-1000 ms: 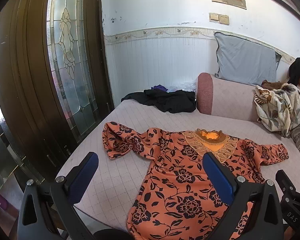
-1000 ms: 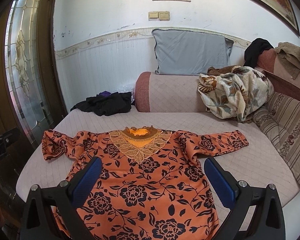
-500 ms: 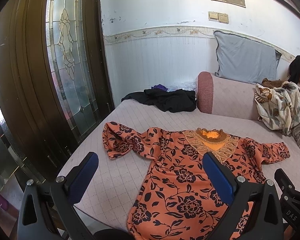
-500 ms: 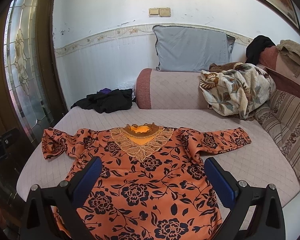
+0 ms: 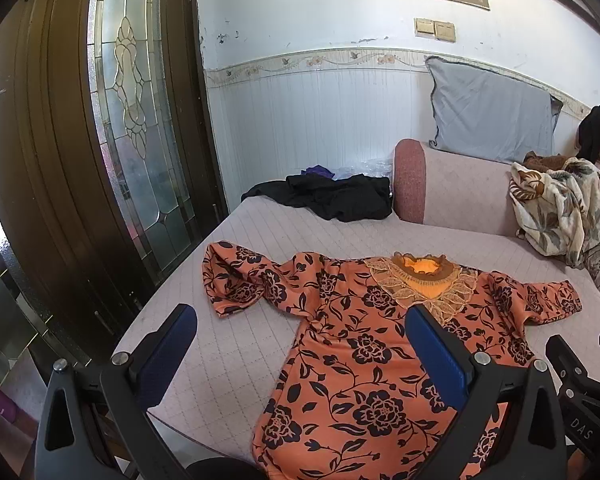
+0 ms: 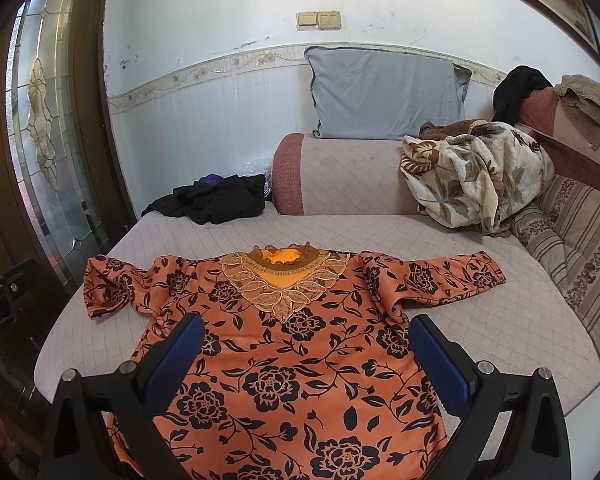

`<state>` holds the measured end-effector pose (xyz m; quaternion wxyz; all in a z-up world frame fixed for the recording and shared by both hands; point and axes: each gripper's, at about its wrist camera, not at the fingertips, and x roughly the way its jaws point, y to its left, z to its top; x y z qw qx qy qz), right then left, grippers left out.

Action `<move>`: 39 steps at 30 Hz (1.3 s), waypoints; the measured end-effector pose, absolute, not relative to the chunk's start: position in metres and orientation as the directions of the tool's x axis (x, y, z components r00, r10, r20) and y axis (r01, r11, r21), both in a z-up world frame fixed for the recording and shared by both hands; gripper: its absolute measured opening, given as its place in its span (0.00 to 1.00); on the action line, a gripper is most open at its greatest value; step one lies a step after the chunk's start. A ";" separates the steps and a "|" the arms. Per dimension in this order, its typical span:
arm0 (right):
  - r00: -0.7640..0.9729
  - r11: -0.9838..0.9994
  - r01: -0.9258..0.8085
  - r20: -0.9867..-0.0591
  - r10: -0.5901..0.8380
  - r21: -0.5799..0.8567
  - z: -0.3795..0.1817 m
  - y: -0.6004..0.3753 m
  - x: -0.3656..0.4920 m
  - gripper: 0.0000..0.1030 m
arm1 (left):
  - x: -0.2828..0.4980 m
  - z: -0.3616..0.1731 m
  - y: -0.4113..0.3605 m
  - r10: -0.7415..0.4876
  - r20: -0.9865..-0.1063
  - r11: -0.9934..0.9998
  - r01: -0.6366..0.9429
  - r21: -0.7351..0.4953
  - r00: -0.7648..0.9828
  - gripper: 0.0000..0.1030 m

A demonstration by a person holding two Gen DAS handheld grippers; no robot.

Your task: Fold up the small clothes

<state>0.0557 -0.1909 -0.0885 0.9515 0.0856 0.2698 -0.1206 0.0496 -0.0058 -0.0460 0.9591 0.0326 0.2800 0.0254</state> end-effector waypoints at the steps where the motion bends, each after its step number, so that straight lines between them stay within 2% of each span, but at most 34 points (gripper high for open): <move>1: 0.825 0.956 0.275 -0.536 -0.181 0.100 -0.089 -0.191 0.057 1.00 | 0.051 -0.047 -0.006 0.067 -0.537 0.997 -0.030 0.077 0.841 1.00; 15: 0.810 0.954 0.279 -0.560 -0.174 0.107 -0.104 -0.202 0.078 1.00 | 0.079 -0.068 -0.017 0.065 -0.573 0.996 -0.014 0.093 0.817 1.00; 19: 0.802 0.945 0.288 -0.579 -0.150 0.155 -0.121 -0.228 0.089 1.00 | 0.120 -0.114 -0.033 0.037 -0.664 0.994 0.044 0.104 0.747 1.00; 23: 0.789 0.893 0.347 -0.604 -0.113 0.287 -0.158 -0.291 0.105 1.00 | 0.166 -0.175 -0.055 0.018 -0.773 0.992 0.088 0.095 0.634 1.00; 25: 0.773 0.837 0.399 -0.628 -0.086 0.376 -0.182 -0.342 0.114 1.00 | 0.189 -0.203 -0.070 0.027 -0.804 0.990 0.092 0.102 0.593 1.00; 29: 0.762 0.676 0.497 -0.646 -0.040 0.544 -0.226 -0.434 0.125 1.00 | 0.226 -0.231 -0.101 0.063 -0.800 0.989 0.068 0.129 0.597 1.00; 32: 0.784 0.432 0.558 -0.621 0.008 0.709 -0.272 -0.506 0.125 1.00 | 0.248 -0.243 -0.121 0.069 -0.798 0.988 0.070 0.138 0.598 1.00; 35: 0.824 0.248 0.542 -0.566 0.029 0.803 -0.308 -0.553 0.130 0.99 | 0.256 -0.254 -0.132 0.056 -0.787 0.985 0.095 0.145 0.615 1.00; 37: 0.825 0.207 0.552 -0.565 0.003 0.808 -0.320 -0.573 0.137 0.95 | 0.257 -0.261 -0.135 0.059 -0.778 0.978 0.120 0.170 0.625 1.00; 39: 0.808 0.190 0.582 -0.589 -0.025 0.790 -0.333 -0.590 0.149 0.83 | 0.260 -0.267 -0.137 0.071 -0.772 0.970 0.138 0.202 0.632 1.00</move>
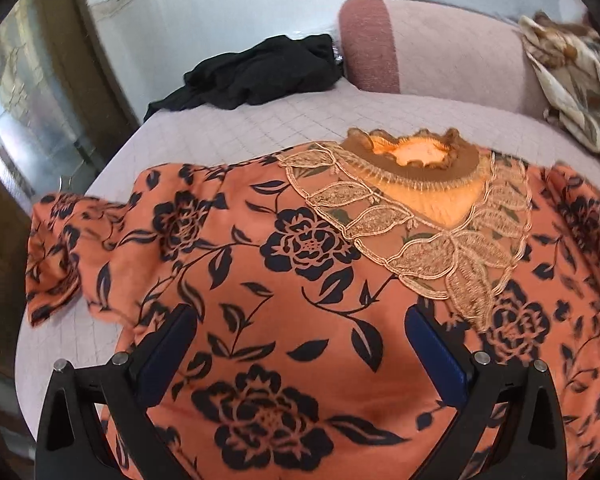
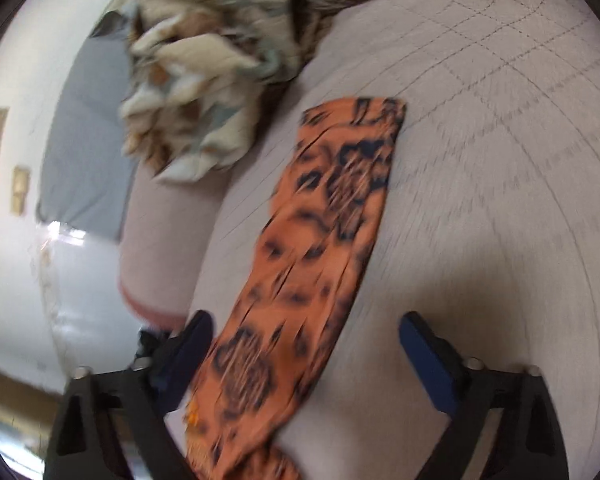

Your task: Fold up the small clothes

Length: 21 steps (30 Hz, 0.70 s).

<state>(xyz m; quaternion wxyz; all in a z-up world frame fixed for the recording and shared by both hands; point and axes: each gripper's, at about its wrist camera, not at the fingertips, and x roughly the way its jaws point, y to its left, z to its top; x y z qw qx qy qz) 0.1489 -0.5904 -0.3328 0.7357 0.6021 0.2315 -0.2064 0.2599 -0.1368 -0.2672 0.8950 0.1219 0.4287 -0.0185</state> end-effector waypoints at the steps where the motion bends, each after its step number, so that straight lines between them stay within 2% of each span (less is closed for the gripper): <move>1: 0.804 0.192 0.588 -0.593 -0.036 0.786 -0.336 -0.597 0.155 0.81 | 0.263 -0.270 -0.137 0.080 -0.771 0.967 0.137 0.213 0.632 1.00; 4: 0.795 0.224 0.604 -0.599 -0.095 0.765 -0.336 -0.614 0.173 0.76 | 0.269 -0.273 -0.135 0.060 -0.786 0.974 0.137 0.182 0.616 1.00; 7: 0.776 0.271 0.626 -0.619 -0.122 0.731 -0.340 -0.626 0.193 0.58 | 0.272 -0.271 -0.138 0.054 -0.766 0.976 0.129 0.177 0.641 1.00; 9: 0.741 0.312 0.664 -0.654 -0.153 0.680 -0.341 -0.631 0.204 0.22 | 0.273 -0.269 -0.140 0.066 -0.747 0.973 0.124 0.196 0.662 1.00; 11: 0.724 0.327 0.681 -0.669 -0.169 0.655 -0.338 -0.632 0.208 0.14 | 0.274 -0.264 -0.138 0.070 -0.737 0.973 0.116 0.198 0.672 1.00; 14: 0.757 0.374 0.645 -0.625 -0.191 0.667 -0.314 -0.620 0.207 0.09 | 0.277 -0.252 -0.125 0.085 -0.720 0.980 0.074 0.186 0.689 1.00; 16: 0.817 0.469 0.562 -0.546 -0.185 0.681 -0.275 -0.596 0.214 0.09 | 0.278 -0.241 -0.110 0.106 -0.699 0.983 0.031 0.180 0.707 1.00; 21: 0.929 0.647 0.302 -0.370 -0.033 0.700 -0.206 -0.503 0.228 0.09 | 0.284 -0.223 -0.066 0.178 -0.681 0.982 -0.085 0.168 0.710 1.00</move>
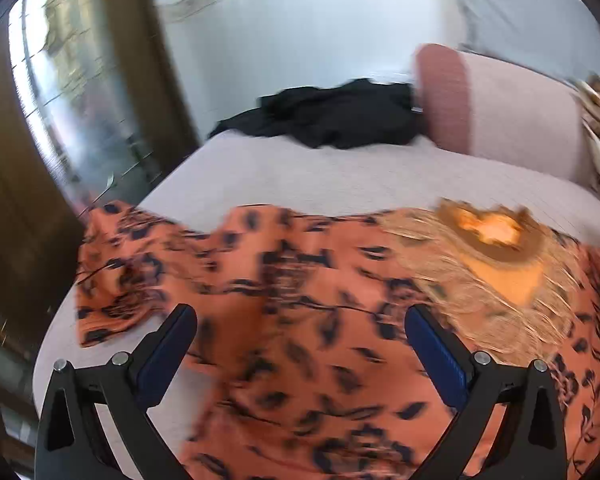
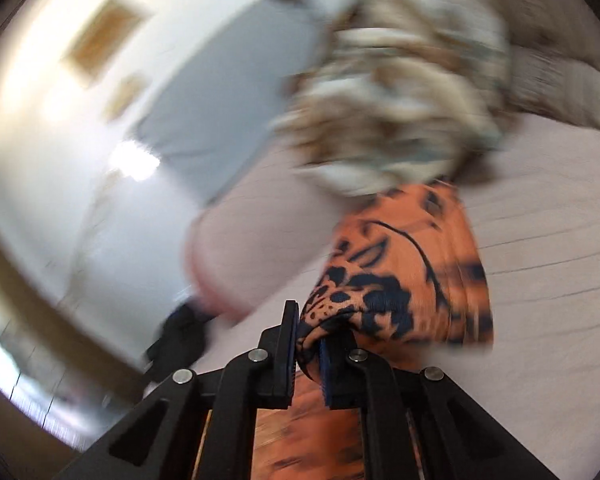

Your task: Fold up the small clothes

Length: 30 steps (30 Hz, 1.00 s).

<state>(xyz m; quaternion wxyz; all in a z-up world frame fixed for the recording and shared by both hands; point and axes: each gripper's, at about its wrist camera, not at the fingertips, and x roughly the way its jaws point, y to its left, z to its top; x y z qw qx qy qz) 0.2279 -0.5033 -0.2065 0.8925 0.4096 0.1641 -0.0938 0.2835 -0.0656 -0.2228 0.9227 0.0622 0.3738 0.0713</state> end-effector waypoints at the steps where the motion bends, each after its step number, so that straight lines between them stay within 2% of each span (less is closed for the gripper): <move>1: 0.934 0.670 0.265 -0.357 -0.001 0.693 -0.199 -0.484 0.233 0.09 | 0.287 -0.221 -0.051 0.189 -0.691 0.982 -0.115 0.153 0.698 1.00; 5: 0.916 0.730 0.147 -0.371 0.154 0.667 -0.190 -0.396 0.266 0.10 | 0.298 -0.223 -0.006 0.227 -0.726 0.970 -0.219 0.107 0.649 1.00; 6: 0.897 0.749 0.132 -0.401 0.189 0.649 -0.194 -0.370 0.280 0.13 | 0.299 -0.225 0.004 0.232 -0.735 0.966 -0.239 0.097 0.637 1.00; 11: 0.731 0.852 0.132 -0.630 0.261 0.507 -0.244 -0.265 0.337 0.14 | 0.306 -0.230 0.045 0.241 -0.771 0.948 -0.313 0.056 0.590 1.00; 14: 0.613 0.884 0.075 -0.720 0.325 0.462 -0.282 -0.221 0.350 0.17 | 0.308 -0.230 0.058 0.250 -0.781 0.940 -0.337 0.055 0.573 1.00; 15: 0.596 0.893 0.063 -0.734 0.325 0.446 -0.289 -0.212 0.348 0.26 | 0.309 -0.230 0.064 0.246 -0.787 0.938 -0.345 0.044 0.566 1.00; 16: 0.600 0.897 0.044 -0.729 0.328 0.440 -0.292 -0.206 0.343 0.30 | 0.311 -0.230 0.070 0.237 -0.792 0.936 -0.350 0.031 0.563 1.00; 17: 0.628 0.896 0.011 -0.700 0.339 0.444 -0.290 -0.204 0.336 0.46 | 0.312 -0.229 0.076 0.225 -0.797 0.934 -0.357 0.012 0.561 1.00; 18: 0.626 0.887 -0.001 -0.691 0.361 0.462 -0.289 -0.207 0.333 0.75 | 0.312 -0.228 0.081 0.216 -0.800 0.931 -0.364 -0.003 0.559 1.00; 19: 0.614 0.864 -0.012 -0.678 0.404 0.504 -0.286 -0.211 0.328 0.82 | 0.312 -0.227 0.086 0.210 -0.802 0.928 -0.372 -0.016 0.559 1.00; 21: 0.610 0.843 -0.023 -0.661 0.437 0.537 -0.277 -0.215 0.318 0.84 | 0.312 -0.225 0.096 0.203 -0.804 0.922 -0.385 -0.035 0.559 1.00; 24: 0.669 0.861 -0.003 -0.639 0.380 0.509 -0.261 -0.226 0.306 0.84 | 0.309 -0.222 0.104 0.204 -0.804 0.912 -0.406 -0.050 0.558 1.00; 28: 0.714 0.802 0.127 -0.615 0.335 0.584 -0.261 -0.243 0.322 0.83 | 0.308 -0.223 0.113 0.144 -0.807 0.909 -0.400 -0.122 0.573 1.00; 30: 0.712 0.789 0.217 -0.646 0.275 0.575 -0.266 -0.241 0.336 0.78 | 0.308 -0.220 0.114 0.076 -0.792 0.915 -0.357 -0.186 0.606 1.00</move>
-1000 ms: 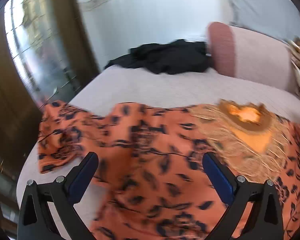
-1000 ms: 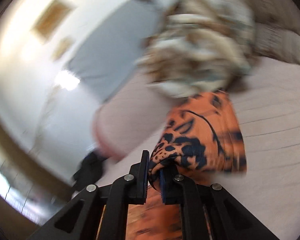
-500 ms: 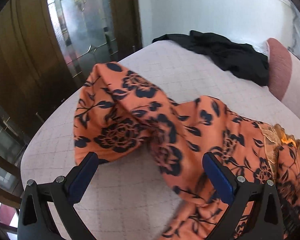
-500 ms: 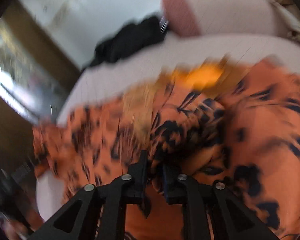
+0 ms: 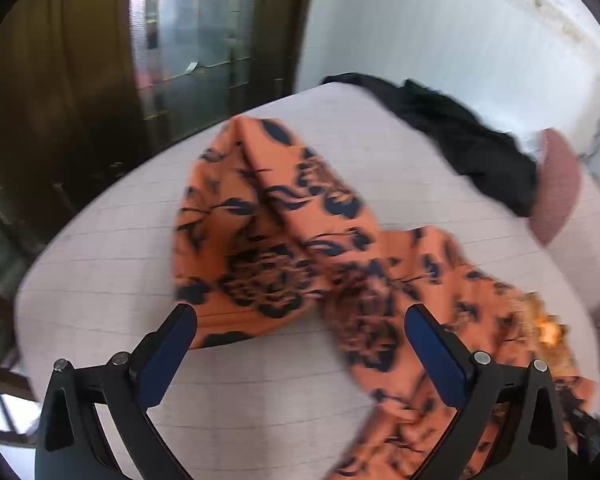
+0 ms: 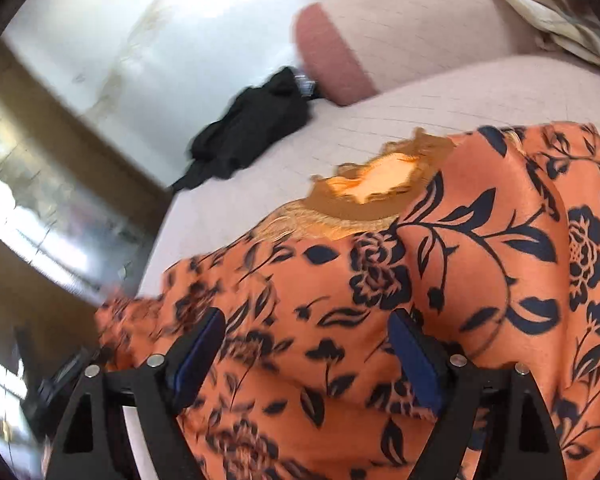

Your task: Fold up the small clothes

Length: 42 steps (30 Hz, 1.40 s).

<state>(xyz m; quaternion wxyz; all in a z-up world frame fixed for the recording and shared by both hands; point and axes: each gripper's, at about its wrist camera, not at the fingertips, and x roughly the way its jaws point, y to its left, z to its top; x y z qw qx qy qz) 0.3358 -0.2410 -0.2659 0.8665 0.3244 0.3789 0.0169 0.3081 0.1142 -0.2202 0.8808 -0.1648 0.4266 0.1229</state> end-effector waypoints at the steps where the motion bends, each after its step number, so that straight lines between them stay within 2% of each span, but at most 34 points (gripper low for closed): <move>1: 0.717 0.786 0.237 -0.649 0.255 0.571 -0.263 -0.242 0.334 0.75 | 0.308 -0.217 0.111 0.024 -0.773 0.922 -0.313 -0.228 0.634 1.00; 5: 0.728 0.817 0.231 -0.651 0.215 0.529 -0.253 -0.237 0.333 0.48 | 0.316 -0.211 0.078 -0.175 -0.714 0.942 -0.096 -0.323 0.678 1.00; 7: 0.735 0.835 0.227 -0.651 0.192 0.502 -0.247 -0.247 0.322 0.45 | 0.324 -0.215 0.051 -0.236 -0.712 0.949 -0.002 -0.316 0.662 1.00; 9: 0.749 0.823 0.242 -0.639 0.178 0.514 -0.245 -0.270 0.303 0.45 | 0.330 -0.225 0.024 -0.243 -0.726 0.960 0.054 -0.273 0.644 0.99; 11: 0.761 0.802 0.273 -0.630 0.159 0.532 -0.242 -0.298 0.287 0.45 | 0.337 -0.240 -0.005 -0.262 -0.749 0.964 0.121 -0.239 0.609 0.84; 12: 0.759 0.793 0.294 -0.635 0.146 0.534 -0.243 -0.314 0.280 0.45 | 0.342 -0.249 -0.018 -0.275 -0.768 0.961 0.148 -0.233 0.578 0.60; 13: 0.755 0.785 0.313 -0.641 0.135 0.534 -0.243 -0.325 0.275 0.45 | 0.345 -0.257 -0.028 -0.291 -0.786 0.957 0.166 -0.238 0.546 0.33; 15: 0.737 0.752 0.365 -0.664 0.128 0.549 -0.253 -0.356 0.263 0.45 | 0.353 -0.277 -0.044 -0.336 -0.818 0.942 0.185 -0.281 0.466 0.16; 19: 0.663 0.714 0.443 -0.734 0.146 0.542 -0.284 -0.393 0.253 0.45 | 0.354 -0.280 -0.055 -0.294 -0.818 0.956 0.169 -0.241 0.494 0.18; 20: 0.632 0.700 0.463 -0.756 0.170 0.544 -0.298 -0.400 0.253 0.41 | 0.355 -0.279 -0.056 -0.291 -0.813 0.956 0.165 -0.240 0.505 0.22; 22: 0.670 0.665 0.442 -0.714 0.201 0.602 -0.311 -0.409 0.248 0.39 | 0.357 -0.280 -0.058 -0.300 -0.812 0.954 0.160 -0.254 0.500 0.58; 23: 0.674 0.655 0.444 -0.709 0.205 0.611 -0.310 -0.410 0.247 0.40 | 0.358 -0.281 -0.059 -0.307 -0.810 0.952 0.157 -0.264 0.499 0.61; 25: 0.650 0.680 0.443 -0.732 0.205 0.584 -0.305 -0.406 0.253 0.48 | 0.358 -0.285 -0.065 -0.308 -0.800 0.951 0.166 -0.260 0.515 0.61; 26: 0.640 0.700 0.432 -0.740 0.206 0.569 -0.302 -0.403 0.256 0.54 | 0.357 -0.285 -0.068 -0.308 -0.794 0.951 0.181 -0.250 0.524 0.58; 27: 0.629 0.719 0.426 -0.751 0.200 0.549 -0.300 -0.401 0.258 0.55 | 0.357 -0.287 -0.073 -0.316 -0.790 0.948 0.203 -0.244 0.526 0.44; 28: 0.623 0.728 0.425 -0.757 0.195 0.537 -0.299 -0.399 0.259 0.55 | 0.356 -0.288 -0.079 -0.321 -0.796 0.945 0.227 -0.235 0.513 0.35; 29: 0.620 0.737 0.424 -0.762 0.188 0.527 -0.298 -0.397 0.258 0.55 | 0.355 -0.289 -0.085 -0.286 -0.806 0.954 0.232 -0.190 0.518 0.33; 30: 0.620 0.741 0.421 -0.762 0.185 0.523 -0.298 -0.396 0.257 0.55 | 0.354 -0.291 -0.089 -0.262 -0.804 0.959 0.236 -0.156 0.533 0.24; 31: 0.619 0.743 0.420 -0.763 0.186 0.522 -0.299 -0.396 0.257 0.55 | 0.353 -0.290 -0.092 -0.247 -0.800 0.962 0.239 -0.133 0.547 0.09; 35: 0.618 0.702 0.438 -0.755 0.218 0.561 -0.300 -0.401 0.252 0.55 | 0.352 -0.278 -0.085 -0.327 -0.763 0.943 0.240 -0.229 0.558 0.06; 42: 0.623 0.676 0.459 -0.751 0.218 0.577 -0.301 -0.401 0.252 0.54 | 0.322 -0.245 -0.059 -0.305 -0.738 0.952 0.219 -0.214 0.602 0.05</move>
